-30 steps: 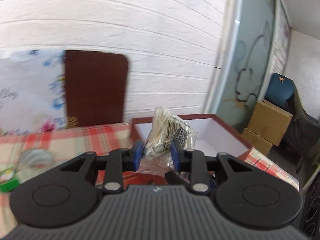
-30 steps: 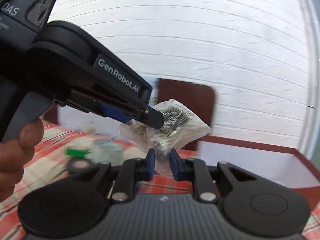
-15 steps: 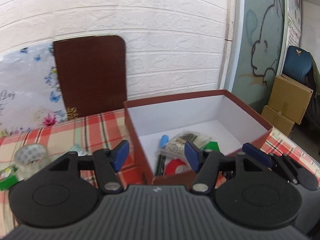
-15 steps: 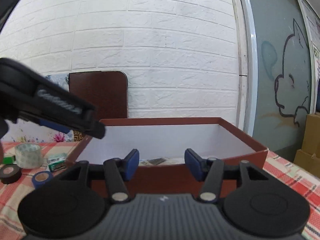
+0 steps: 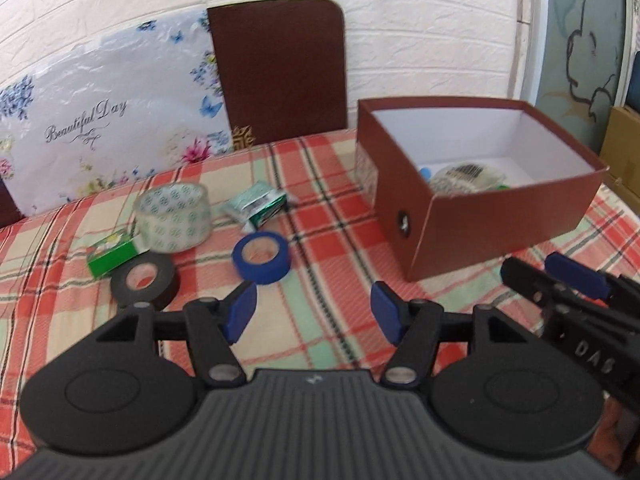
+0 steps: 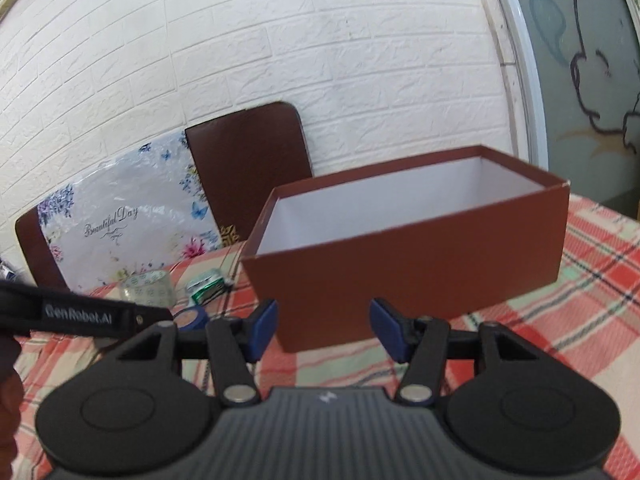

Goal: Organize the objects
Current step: 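Drop the cotton swab bag into the brown box with the left gripper, then grasp the blue tape roll with the left gripper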

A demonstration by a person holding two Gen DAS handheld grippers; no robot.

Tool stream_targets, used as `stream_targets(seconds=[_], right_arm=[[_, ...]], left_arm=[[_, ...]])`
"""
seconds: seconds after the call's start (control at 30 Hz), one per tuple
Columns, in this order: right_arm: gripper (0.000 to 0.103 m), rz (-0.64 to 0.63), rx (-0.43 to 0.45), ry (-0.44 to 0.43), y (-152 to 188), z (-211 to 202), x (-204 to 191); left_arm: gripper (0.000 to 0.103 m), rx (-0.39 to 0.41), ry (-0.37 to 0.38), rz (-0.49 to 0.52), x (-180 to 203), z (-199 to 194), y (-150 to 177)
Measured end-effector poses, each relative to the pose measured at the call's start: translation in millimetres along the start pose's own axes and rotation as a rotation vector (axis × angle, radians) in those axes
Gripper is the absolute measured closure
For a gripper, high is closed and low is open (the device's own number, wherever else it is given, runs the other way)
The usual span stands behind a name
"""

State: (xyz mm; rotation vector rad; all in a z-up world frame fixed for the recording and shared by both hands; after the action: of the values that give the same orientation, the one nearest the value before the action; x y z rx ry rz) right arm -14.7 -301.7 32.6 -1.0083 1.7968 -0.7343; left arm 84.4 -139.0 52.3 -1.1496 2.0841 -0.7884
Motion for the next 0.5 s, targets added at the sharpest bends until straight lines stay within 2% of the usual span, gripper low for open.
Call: stream_targets(seconds=[0.17, 0.5], right_arm=[[0.05, -0.005, -0.047, -0.01, 11, -1, -16], [0.048, -0.095, -0.113, -0.042, 34, 4, -57]], left_arm=[[0.038, -0.046, -0.03, -0.026, -21, 3, 20], [0.033, -0.072, -0.081, -0.08, -61, 8, 49]])
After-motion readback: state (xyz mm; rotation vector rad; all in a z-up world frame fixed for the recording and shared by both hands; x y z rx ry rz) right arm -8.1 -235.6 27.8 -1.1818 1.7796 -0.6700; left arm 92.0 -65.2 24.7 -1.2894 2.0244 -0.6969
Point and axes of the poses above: each gripper's, at about its wrist camera, not at the fingertips, and z roughly the way its jaws point, x to its right, y to its underside, the point moved 4 cm from there along z, roughly the way its jaws point, and after that the axes turned 12 degrees about z, right-handed, at the moved point
